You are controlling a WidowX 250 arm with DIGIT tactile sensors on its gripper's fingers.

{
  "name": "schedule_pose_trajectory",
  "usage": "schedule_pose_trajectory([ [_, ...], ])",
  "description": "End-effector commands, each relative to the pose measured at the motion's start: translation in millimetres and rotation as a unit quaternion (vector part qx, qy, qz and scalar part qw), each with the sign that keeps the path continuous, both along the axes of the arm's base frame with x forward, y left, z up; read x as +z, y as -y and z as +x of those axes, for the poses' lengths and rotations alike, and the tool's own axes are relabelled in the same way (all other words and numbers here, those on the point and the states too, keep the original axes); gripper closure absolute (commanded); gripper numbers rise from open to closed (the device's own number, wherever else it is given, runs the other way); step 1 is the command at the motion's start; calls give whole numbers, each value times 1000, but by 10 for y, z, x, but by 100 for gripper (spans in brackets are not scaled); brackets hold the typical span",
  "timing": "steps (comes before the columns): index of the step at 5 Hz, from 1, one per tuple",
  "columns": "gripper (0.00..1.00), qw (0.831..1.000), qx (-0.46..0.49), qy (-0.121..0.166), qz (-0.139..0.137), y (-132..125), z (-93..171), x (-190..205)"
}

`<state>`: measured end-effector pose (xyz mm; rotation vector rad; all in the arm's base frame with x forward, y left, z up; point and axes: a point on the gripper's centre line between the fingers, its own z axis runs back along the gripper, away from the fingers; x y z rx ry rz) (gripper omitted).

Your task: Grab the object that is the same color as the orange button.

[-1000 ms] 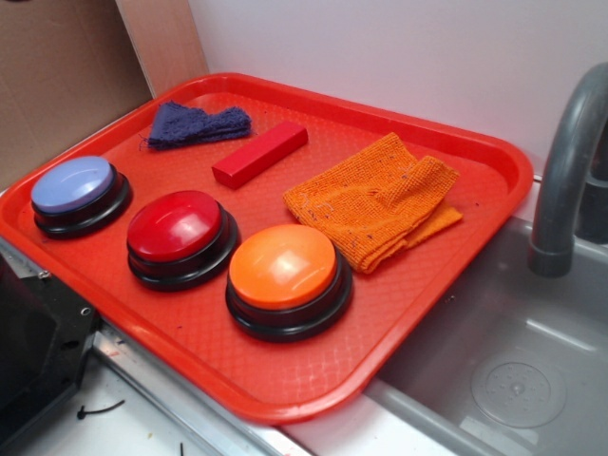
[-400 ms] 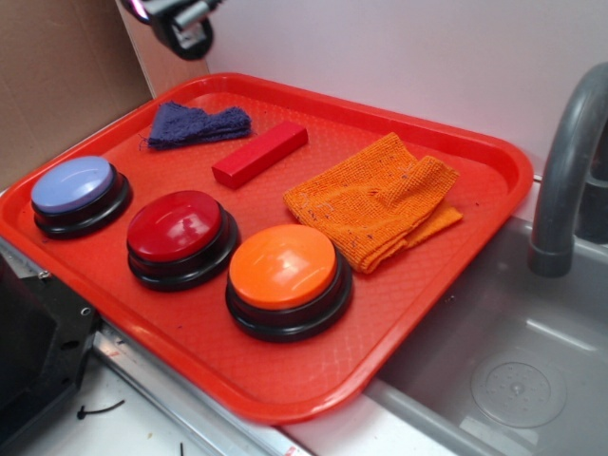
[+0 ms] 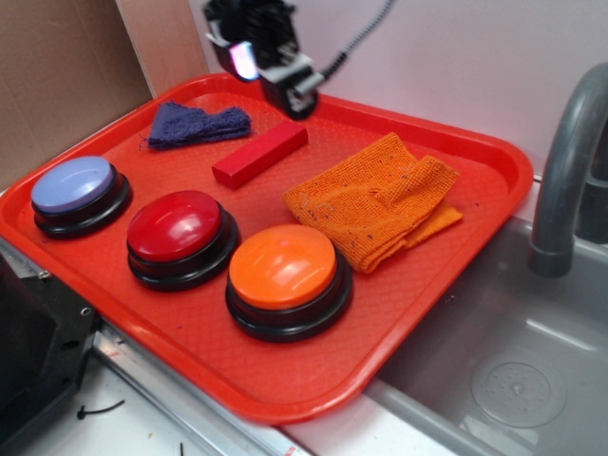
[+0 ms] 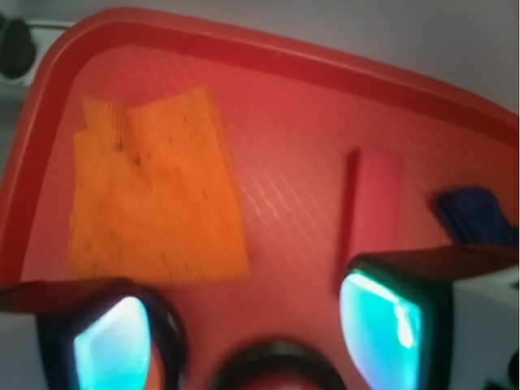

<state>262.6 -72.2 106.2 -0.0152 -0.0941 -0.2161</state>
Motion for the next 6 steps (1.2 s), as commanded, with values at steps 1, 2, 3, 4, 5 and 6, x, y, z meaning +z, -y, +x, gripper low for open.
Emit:
schedule_pose_trajectory([
  [1,0,1000,11,8,23,252,181,-260],
  [2,0,1000,24,-15,13,218,283,-464],
  [3,0,999,26,-26,12,187,381,-635],
  [4,0,998,47,-44,10,202,375,-770],
  [5,89,997,53,-53,6,190,417,-820],
  [6,100,996,66,-53,4,160,467,-802],
])
